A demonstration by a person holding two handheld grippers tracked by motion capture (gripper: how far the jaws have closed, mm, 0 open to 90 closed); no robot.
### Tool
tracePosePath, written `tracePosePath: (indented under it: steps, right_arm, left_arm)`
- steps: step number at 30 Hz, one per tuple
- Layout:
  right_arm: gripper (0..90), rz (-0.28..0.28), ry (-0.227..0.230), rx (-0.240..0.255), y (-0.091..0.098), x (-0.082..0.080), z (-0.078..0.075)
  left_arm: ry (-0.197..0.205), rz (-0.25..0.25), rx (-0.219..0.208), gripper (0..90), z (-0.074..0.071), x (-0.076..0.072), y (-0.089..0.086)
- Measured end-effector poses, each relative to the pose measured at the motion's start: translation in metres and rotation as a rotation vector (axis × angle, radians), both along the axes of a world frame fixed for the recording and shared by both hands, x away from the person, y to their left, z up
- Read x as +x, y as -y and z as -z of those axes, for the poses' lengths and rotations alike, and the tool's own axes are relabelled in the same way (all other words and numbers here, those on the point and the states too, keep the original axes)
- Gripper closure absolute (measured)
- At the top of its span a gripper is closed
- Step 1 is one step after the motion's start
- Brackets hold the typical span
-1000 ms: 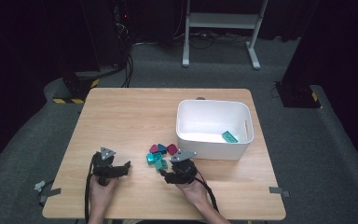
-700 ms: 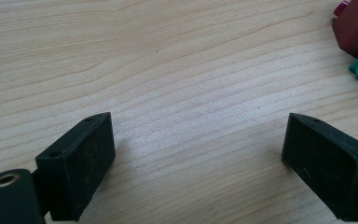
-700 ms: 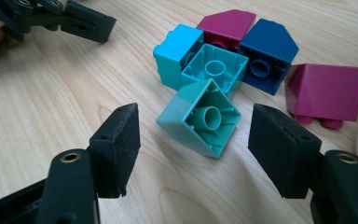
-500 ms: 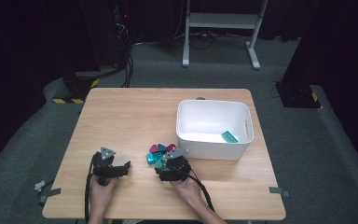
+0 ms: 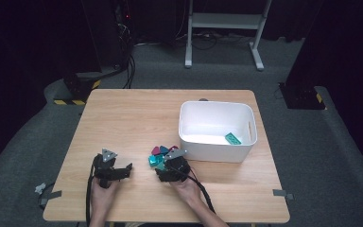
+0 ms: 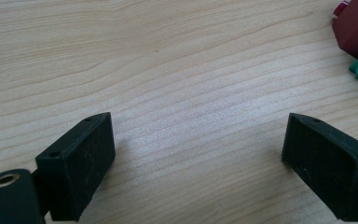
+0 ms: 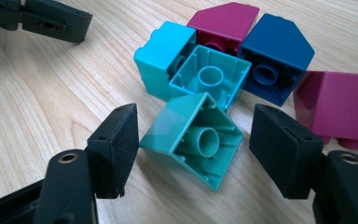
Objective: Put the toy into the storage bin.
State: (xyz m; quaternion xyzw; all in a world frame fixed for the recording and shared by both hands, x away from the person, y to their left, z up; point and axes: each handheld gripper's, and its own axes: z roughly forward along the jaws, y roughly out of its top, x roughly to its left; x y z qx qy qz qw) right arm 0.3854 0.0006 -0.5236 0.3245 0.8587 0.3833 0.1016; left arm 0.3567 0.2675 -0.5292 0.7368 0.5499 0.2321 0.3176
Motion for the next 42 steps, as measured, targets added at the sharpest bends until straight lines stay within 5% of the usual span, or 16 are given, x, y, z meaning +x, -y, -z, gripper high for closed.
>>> tracePosePath:
  steps: [23,42]
  right_arm:
    - [40.5,-0.017,0.042,-0.021,0.007,-0.008,-0.007]
    - [40.6,-0.041,0.057,0.017,0.036,-0.019,-0.046]
  left_arm:
    - [0.000,0.000,0.000,9.4,0.000,0.000,0.000]
    - [0.000,0.000,0.000,9.4,0.000,0.000,0.000]
